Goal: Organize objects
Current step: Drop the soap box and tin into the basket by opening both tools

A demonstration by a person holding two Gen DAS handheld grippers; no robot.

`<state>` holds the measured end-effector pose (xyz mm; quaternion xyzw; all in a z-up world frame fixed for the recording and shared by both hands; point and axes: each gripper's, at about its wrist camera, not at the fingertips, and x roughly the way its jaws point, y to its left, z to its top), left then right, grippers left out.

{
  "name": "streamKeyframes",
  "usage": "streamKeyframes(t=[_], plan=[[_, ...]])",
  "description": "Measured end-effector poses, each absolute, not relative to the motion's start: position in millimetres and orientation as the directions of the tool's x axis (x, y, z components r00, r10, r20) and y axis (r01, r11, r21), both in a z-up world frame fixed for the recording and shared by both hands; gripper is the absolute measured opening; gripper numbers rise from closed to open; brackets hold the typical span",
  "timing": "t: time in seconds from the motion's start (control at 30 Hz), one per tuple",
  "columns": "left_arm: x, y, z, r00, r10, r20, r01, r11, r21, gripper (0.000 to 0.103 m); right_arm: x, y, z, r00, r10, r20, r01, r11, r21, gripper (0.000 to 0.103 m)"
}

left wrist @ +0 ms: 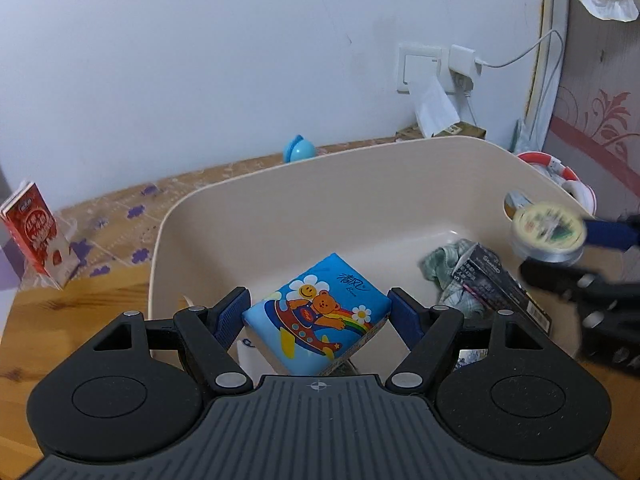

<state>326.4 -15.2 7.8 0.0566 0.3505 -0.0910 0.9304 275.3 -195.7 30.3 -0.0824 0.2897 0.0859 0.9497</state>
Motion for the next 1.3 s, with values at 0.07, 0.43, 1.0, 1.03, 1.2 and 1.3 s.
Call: streamKeyframes(t=[0.07,0.43,1.0,1.03,1.2,1.3], plan=[[328.9,-12.8,7.1,0.723,-0.141,-0.677,0.208,0.978,0.019,0.077,281.5,-195.9,21.0,0.801,0.113,-0.588,-0.214,0.971,-0.105,0.050],[312.9,-5.7,28.2,0.746,-0.209,-0.632,0.207,0.975,-0.078,0.088,267.5,-201.5,29.4,0.828,0.118,-0.549,-0.186,0.980,-0.070,0.076],[248.5,-7.6,42.2,0.758,-0.213,-0.616,0.246,0.969,-0.033,0.091,209.5,-208.4,46.8,0.849,0.114,-0.516,-0.172,0.983,-0.067,0.088],[244.3,-6.6,41.0,0.758,-0.216,-0.616,0.243,0.969,-0.041,0.091,205.0,-207.9,46.0,0.847,0.114,-0.518,-0.173,0.983,-0.067,0.088],[220.2,-4.5,36.6,0.771,-0.220,-0.597,0.223,0.972,-0.070,0.091,188.1,-211.2,38.0,0.836,0.111,-0.537,-0.178,0.981,-0.075,0.094],[206.4,-9.7,32.3,0.790,-0.194,-0.582,0.225,0.974,-0.019,0.091,181.1,-214.0,30.3,0.823,0.107,-0.558,-0.180,0.981,-0.078,0.098]])
